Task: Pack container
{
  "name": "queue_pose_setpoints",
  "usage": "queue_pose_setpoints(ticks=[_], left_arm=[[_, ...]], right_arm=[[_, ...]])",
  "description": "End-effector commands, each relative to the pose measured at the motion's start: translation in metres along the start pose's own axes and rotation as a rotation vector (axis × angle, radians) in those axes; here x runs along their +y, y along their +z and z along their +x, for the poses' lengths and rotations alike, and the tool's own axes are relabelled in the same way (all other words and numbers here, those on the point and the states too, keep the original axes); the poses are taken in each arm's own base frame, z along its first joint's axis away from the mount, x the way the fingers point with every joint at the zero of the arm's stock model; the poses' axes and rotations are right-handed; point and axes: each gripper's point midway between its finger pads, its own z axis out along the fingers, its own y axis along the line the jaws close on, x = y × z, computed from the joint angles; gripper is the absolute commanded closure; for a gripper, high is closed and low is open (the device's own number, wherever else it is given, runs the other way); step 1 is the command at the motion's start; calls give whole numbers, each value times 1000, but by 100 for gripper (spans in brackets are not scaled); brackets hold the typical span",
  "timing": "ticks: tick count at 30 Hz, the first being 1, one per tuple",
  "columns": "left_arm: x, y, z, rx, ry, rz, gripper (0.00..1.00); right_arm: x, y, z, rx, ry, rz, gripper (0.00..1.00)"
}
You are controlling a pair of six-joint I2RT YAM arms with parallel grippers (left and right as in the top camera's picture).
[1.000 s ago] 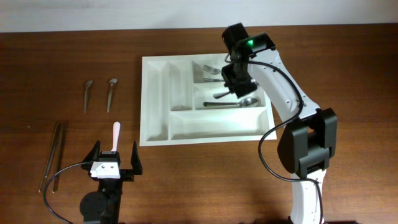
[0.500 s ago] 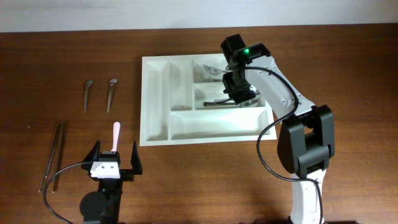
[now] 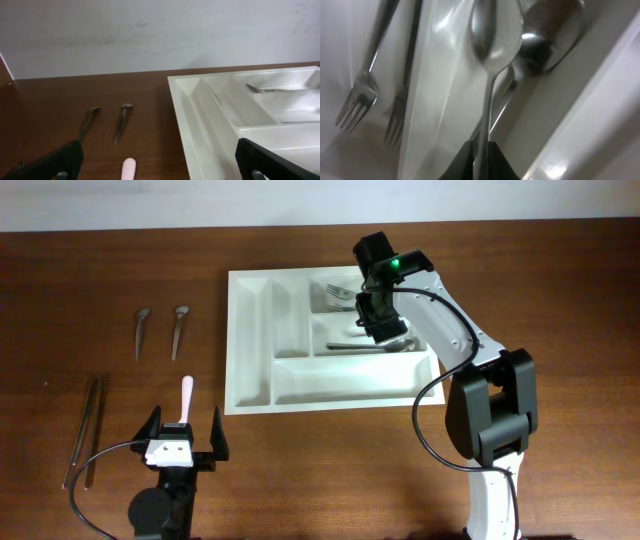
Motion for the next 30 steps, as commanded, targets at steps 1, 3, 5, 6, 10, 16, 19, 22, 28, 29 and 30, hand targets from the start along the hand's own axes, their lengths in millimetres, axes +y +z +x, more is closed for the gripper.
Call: queue_pose_setpoints(ticks=[1, 3, 5, 6, 10, 16, 19, 22, 28, 29, 30], left_arm=[[-2, 0, 1, 1, 12, 11, 1], [-2, 0, 1, 1, 12, 11, 1], [-2, 0, 1, 1, 12, 11, 1], [-2, 0, 1, 1, 12, 11, 1], [-2, 0, 1, 1, 12, 11, 1], [-2, 0, 1, 1, 12, 11, 1], [-2, 0, 1, 1, 12, 11, 1], [-2, 0, 1, 1, 12, 11, 1], [-2, 0, 1, 1, 12, 11, 1], [-2, 0, 1, 1, 12, 11, 1], [-2, 0, 1, 1, 12, 11, 1]], right_arm=[[2, -12, 1, -19, -1, -27, 88], [4, -12, 1, -20, -2, -33, 83], [4, -12, 1, -21, -2, -34, 68], [4, -12, 1, -22, -8, -35, 61], [14, -13, -2, -28, -109, -75, 38], [49, -40, -26, -98, -317, -203, 14], [70, -72, -56, -192, -487, -267, 1], [83, -110, -88, -293, -762, -299, 1], [64, -168, -156, -438, -1201, -188, 1], [58, -175, -170, -457, -1252, -164, 1], [52, -178, -181, -467, -1297, -137, 1]])
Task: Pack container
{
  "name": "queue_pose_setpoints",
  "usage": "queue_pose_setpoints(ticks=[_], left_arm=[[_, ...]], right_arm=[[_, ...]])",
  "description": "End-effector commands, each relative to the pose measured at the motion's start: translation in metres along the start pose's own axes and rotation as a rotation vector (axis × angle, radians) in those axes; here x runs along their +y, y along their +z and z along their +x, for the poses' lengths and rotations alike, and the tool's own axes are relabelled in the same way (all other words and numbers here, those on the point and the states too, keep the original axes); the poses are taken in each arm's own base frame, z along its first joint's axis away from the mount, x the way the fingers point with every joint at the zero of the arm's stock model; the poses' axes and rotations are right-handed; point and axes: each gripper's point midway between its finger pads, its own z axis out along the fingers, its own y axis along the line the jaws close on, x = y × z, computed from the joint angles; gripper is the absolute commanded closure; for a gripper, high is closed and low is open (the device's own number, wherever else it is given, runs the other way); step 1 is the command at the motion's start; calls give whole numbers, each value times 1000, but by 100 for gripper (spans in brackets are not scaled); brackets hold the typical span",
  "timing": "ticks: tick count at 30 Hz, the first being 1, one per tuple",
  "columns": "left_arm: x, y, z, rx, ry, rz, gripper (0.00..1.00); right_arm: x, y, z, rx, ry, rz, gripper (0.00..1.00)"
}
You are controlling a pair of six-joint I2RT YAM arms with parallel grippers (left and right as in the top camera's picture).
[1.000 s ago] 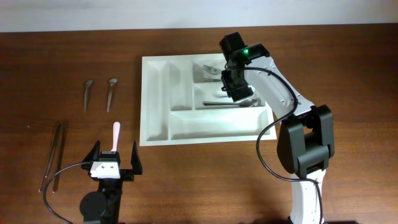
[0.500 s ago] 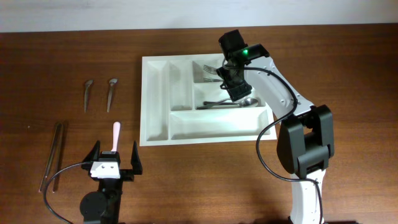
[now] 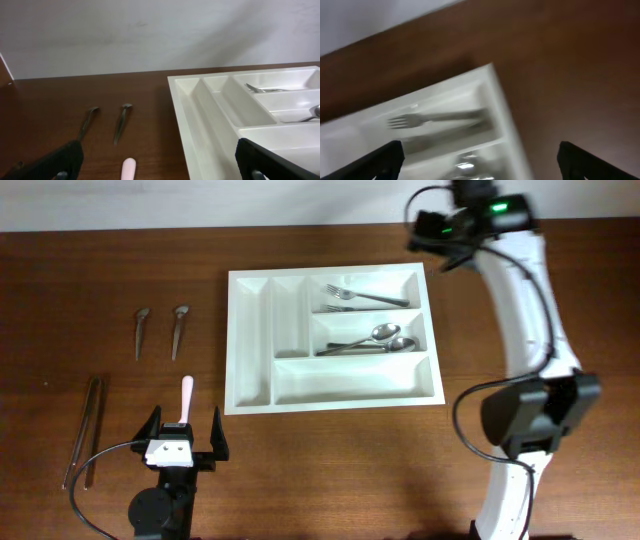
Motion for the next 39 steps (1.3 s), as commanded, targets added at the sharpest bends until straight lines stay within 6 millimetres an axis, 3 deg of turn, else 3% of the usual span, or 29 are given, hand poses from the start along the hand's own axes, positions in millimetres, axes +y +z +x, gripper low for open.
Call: queue_pose_setpoints(ticks=[1, 8, 16, 26, 33, 39], left_arm=[[-2, 0, 1, 1, 12, 12, 1], [-2, 0, 1, 1, 12, 12, 1], [-2, 0, 1, 1, 12, 12, 1], [-2, 0, 1, 1, 12, 12, 1], [-2, 0, 1, 1, 12, 12, 1], [-2, 0, 1, 1, 12, 12, 1]], right_arm=[[-44, -34, -24, -58, -385, 63, 1], [-133, -28, -9, 83, -526, 139, 1], [-201, -19, 5, 166, -444, 173, 1], [-243, 17, 21, 221, -334, 101, 1], [-242, 36, 24, 230, -311, 56, 1], [-241, 37, 22, 219, -312, 55, 1]])
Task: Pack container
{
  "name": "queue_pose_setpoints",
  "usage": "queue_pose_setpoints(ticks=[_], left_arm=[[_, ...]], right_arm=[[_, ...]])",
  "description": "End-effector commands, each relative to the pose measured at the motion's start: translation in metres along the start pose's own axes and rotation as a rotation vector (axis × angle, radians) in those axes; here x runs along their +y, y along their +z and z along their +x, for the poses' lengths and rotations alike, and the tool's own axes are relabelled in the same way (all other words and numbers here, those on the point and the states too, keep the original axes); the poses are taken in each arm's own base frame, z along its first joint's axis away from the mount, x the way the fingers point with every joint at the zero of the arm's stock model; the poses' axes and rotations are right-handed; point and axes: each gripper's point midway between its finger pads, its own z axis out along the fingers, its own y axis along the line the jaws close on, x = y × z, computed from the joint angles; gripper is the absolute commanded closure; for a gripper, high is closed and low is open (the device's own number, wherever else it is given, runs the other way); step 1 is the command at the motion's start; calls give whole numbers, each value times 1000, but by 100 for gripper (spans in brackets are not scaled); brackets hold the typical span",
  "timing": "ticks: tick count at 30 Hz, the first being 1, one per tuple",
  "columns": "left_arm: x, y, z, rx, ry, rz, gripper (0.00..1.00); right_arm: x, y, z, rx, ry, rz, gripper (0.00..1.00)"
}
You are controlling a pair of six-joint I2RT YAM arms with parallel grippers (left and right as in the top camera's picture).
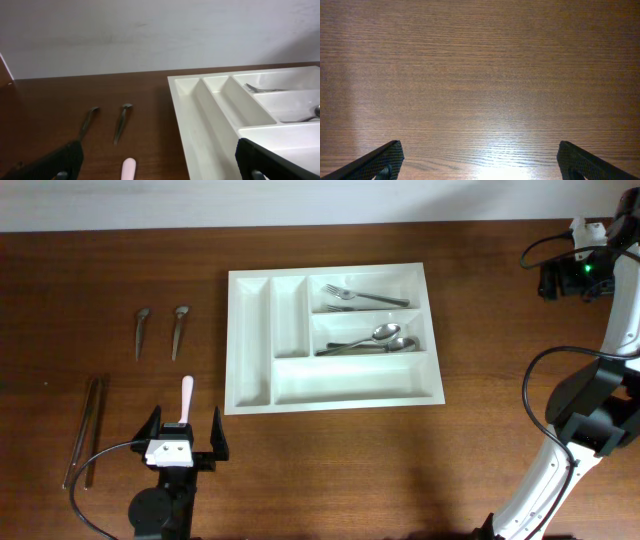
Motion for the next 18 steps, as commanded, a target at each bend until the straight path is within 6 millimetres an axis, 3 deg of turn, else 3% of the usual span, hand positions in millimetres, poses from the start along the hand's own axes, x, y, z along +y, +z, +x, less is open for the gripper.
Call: queue_pose_setpoints(ticks=[1, 6, 12, 18], left_arm=[[-2, 0, 1, 0, 12, 13, 1], [1, 0, -5, -24, 13, -2, 1], [-9, -7, -45, -148, 24, 56, 1], [11, -21, -78, -49, 105, -49, 1]], right_arm=[[3, 7, -3, -11, -4, -22, 1], [3, 7, -3, -11, -4, -21, 1], [3, 7, -3, -11, -4, -21, 1], [3, 7, -3, -11, -4, -22, 1]])
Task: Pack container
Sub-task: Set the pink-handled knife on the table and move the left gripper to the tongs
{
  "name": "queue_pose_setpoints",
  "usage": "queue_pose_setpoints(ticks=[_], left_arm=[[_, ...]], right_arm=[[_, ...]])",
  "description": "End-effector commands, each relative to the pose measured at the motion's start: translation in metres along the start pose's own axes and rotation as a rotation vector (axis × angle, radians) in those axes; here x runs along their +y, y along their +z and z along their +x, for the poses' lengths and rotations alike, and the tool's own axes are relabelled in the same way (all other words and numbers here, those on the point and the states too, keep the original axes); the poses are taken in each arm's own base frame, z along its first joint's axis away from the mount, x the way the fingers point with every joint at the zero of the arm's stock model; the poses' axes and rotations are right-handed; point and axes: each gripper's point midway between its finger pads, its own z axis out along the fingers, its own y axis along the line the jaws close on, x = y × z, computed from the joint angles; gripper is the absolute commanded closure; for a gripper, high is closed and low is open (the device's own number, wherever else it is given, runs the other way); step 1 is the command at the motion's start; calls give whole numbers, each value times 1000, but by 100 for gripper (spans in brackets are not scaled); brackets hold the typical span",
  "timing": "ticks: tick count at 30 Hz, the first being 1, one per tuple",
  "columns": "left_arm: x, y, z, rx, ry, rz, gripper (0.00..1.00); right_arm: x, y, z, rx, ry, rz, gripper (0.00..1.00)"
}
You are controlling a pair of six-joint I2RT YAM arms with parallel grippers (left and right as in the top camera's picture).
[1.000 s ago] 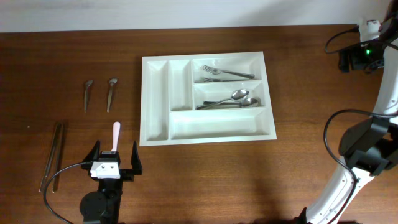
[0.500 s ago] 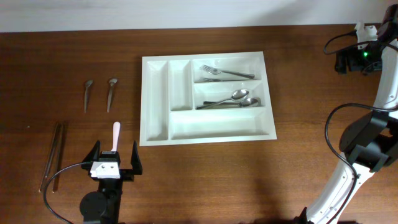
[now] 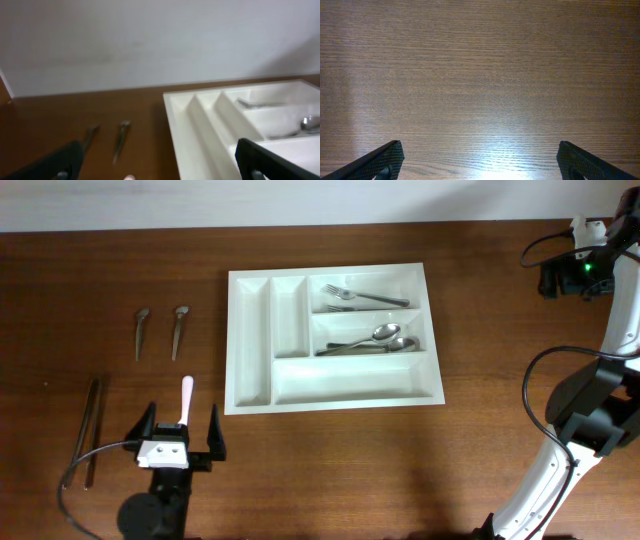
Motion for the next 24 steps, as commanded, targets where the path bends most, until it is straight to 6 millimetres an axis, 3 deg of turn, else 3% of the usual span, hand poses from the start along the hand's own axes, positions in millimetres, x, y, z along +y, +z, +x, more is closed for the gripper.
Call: queue_pose_setpoints(ticks=[1, 4, 7, 11, 15, 19, 23, 24], left_arm=[[22, -14, -44, 34, 109, -110, 1], [49, -26, -63, 176, 114, -241, 1], [64, -32, -88, 329, 110, -289, 1], [70, -23, -115, 477, 101, -276, 1], [76, 0, -140, 503, 100, -272, 1], [79, 24, -131, 557, 153, -247, 1], [80, 44, -84, 745, 149, -211, 1], [80, 51, -57, 854, 135, -193, 1]], right_arm=[[4, 6, 1, 5, -2, -25, 1], [4, 6, 1, 5, -3, -25, 1], [4, 6, 1, 5, -3, -25, 1], [4, 6, 1, 5, -2, -25, 1], [4, 6, 1, 5, -3, -25, 1], [4, 6, 1, 5, -2, -25, 1], [4, 6, 1, 5, -3, -25, 1], [4, 6, 1, 5, -3, -25, 1]])
